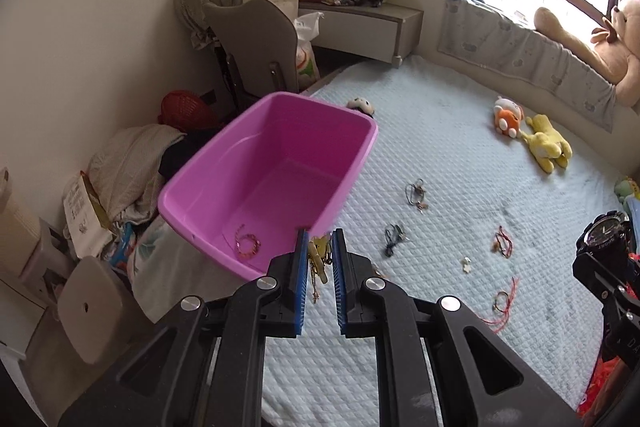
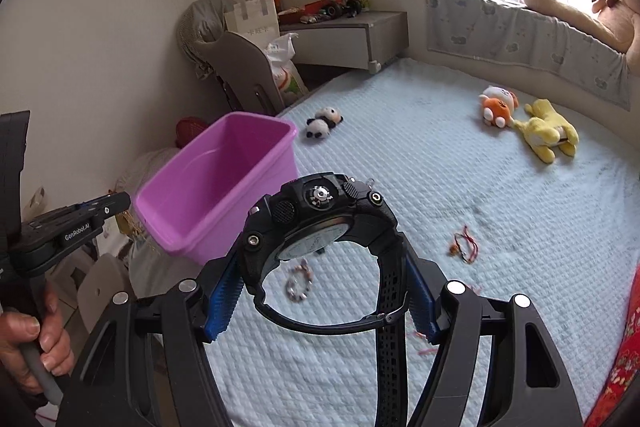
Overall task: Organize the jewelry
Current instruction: 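Carry the watch and flower clip to the pink tub and release both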
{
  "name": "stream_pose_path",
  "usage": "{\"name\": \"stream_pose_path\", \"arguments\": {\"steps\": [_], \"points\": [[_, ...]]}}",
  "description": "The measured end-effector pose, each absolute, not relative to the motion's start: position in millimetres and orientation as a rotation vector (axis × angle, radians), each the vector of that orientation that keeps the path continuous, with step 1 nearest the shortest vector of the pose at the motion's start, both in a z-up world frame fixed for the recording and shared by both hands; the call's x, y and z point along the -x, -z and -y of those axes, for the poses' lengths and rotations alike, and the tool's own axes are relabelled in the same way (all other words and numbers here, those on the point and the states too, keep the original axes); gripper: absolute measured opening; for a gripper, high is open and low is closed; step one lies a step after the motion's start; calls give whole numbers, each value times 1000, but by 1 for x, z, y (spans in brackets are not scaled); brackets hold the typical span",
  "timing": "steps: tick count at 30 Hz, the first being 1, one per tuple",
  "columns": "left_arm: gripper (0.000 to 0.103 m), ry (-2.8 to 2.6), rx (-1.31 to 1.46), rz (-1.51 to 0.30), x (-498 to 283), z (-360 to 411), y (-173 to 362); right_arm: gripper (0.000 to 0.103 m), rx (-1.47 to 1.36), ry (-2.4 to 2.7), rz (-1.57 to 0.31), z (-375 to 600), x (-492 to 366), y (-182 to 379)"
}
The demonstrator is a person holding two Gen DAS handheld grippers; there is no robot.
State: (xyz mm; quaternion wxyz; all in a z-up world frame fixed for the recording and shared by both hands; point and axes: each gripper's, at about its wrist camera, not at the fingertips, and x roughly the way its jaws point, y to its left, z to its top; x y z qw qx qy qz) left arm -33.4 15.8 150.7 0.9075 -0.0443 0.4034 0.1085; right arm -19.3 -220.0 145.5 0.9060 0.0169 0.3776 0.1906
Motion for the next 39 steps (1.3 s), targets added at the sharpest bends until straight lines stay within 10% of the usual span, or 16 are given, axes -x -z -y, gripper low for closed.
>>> {"name": "stream_pose_path", "arguments": {"steps": [16, 39], "points": [[12, -41, -18, -951, -116, -181, -108, 68, -167, -277, -873, 11, -117, -120], [13, -96, 54, -1217, -188, -228, 10, 68, -52, -314, -1219, -74, -237, 6]]}}
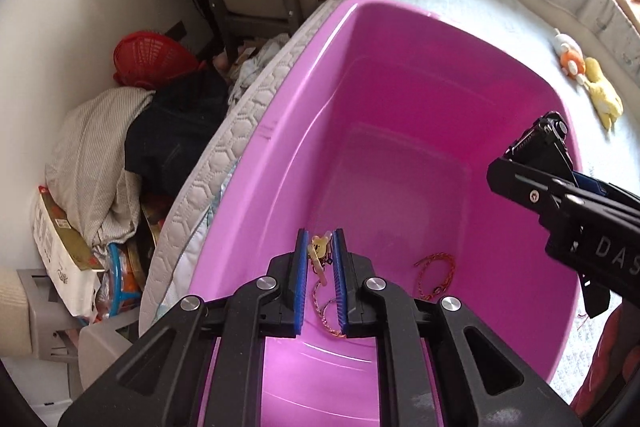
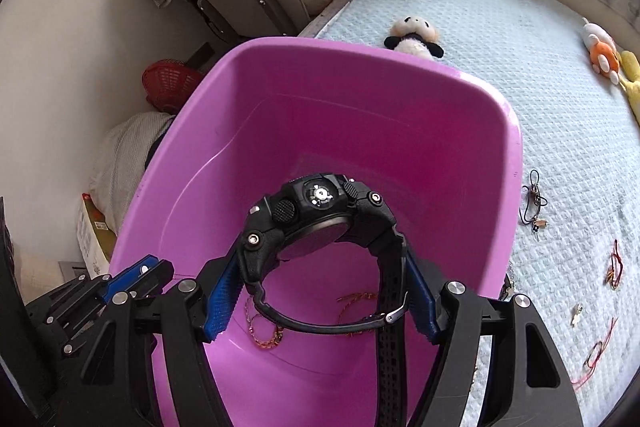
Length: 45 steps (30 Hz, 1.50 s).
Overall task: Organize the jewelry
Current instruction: 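Carry the watch and flower clip to the pink tub and release both, then withdraw both open tools from the tub toward the jewelry on the bed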
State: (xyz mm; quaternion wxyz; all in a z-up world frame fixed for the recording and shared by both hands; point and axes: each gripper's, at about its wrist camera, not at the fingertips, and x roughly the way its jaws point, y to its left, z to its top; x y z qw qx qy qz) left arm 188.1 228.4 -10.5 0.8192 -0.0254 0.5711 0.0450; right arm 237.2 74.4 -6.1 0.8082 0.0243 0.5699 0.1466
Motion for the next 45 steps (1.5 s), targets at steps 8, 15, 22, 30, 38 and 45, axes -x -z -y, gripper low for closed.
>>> {"name": "stream_pose_path", "arguments": {"steps": [8, 15, 22, 30, 38, 45], "points": [[57, -88, 75, -1264, -194, -229, 20, 69, -47, -239, -1264, -75, -251, 14], [83, -58, 8, -1204, -182, -213, 1, 73, -53, -224, -1245, -66, -244, 1], [83, -40, 24, -1200, -175, -216, -12, 73, -68, -224, -1244, -58, -235, -9], [85, -43, 17, -1173, -163, -220, -30, 73, -69, -219, -1220, -55, -220, -27], [87, -41, 18, -1143, -151, -227, -51, 73, -77, -209, -1195, -52, -202, -47], [91, -48, 23, -1135, -141, -230, -68, 73, -92, -215, -1161, -51, -184, -64]]}}
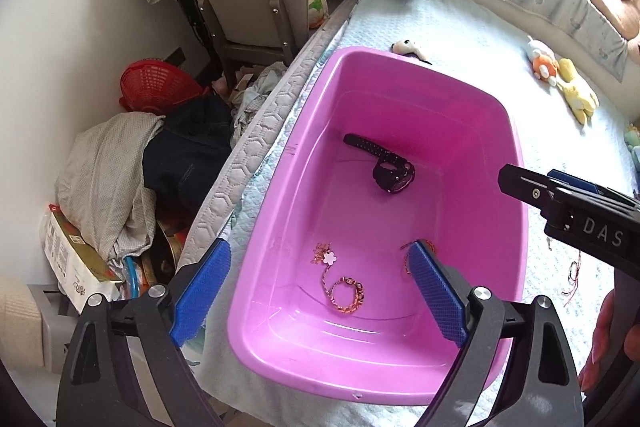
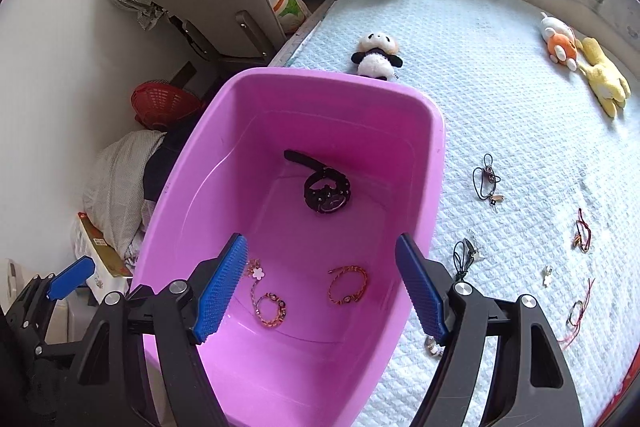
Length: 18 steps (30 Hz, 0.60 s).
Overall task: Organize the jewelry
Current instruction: 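Withdraw both open tools from the tub toward the jewelry on the bed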
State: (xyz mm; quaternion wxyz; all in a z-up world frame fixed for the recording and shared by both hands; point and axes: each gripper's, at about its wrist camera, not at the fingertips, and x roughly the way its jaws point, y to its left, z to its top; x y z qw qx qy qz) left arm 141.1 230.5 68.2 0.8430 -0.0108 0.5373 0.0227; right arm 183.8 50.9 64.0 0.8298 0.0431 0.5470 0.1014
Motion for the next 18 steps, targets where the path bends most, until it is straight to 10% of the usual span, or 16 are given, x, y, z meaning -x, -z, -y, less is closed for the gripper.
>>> {"name": "stream_pose_path", "arguments": {"steps": [18], "points": [[96, 3, 7, -1100, -101, -189, -83, 73, -135, -135, -1157, 20, -70, -83]]}}
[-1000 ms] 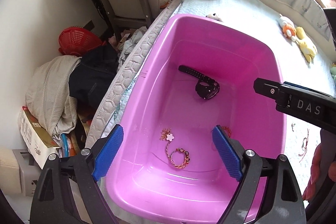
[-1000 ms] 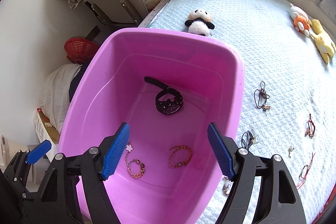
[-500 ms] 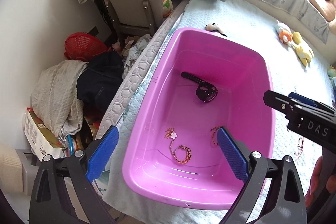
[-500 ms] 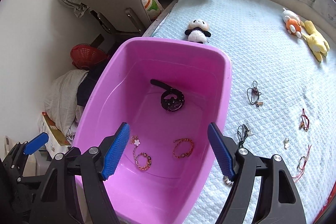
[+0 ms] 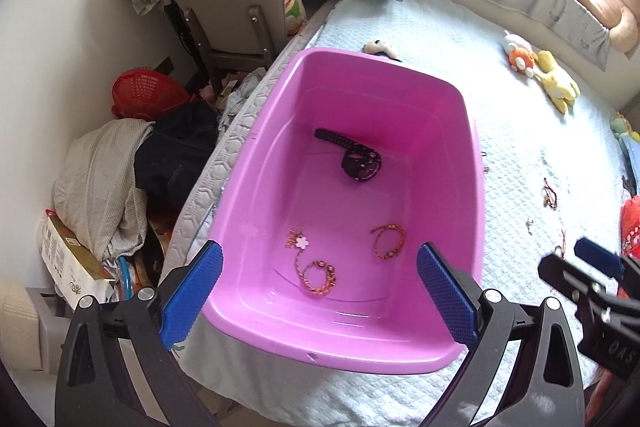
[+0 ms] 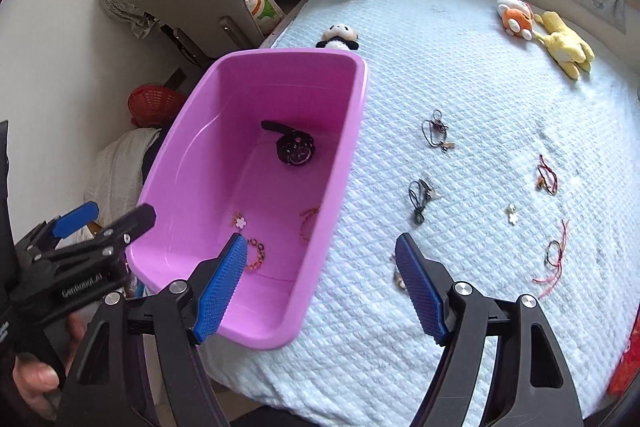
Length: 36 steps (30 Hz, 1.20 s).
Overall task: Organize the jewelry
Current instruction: 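Withdraw both open tools from the tub toward the jewelry on the bed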
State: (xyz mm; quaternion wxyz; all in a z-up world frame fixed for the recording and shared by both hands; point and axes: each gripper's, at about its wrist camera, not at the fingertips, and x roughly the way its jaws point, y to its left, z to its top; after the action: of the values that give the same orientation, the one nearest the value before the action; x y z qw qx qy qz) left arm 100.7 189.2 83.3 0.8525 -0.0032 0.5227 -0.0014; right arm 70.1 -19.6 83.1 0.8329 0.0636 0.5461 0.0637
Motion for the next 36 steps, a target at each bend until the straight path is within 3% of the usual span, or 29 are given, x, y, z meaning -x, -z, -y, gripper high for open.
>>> {"name": "stream_pose_path", "arguments": {"steps": [20, 36], "points": [[96, -1, 7, -1060, 10, -28, -96, 73, -199, -72, -1091, 225, 85, -80], [97, 4, -45, -1067, 44, 58, -79, 73, -240, 4, -1033, 320, 103, -51]]}}
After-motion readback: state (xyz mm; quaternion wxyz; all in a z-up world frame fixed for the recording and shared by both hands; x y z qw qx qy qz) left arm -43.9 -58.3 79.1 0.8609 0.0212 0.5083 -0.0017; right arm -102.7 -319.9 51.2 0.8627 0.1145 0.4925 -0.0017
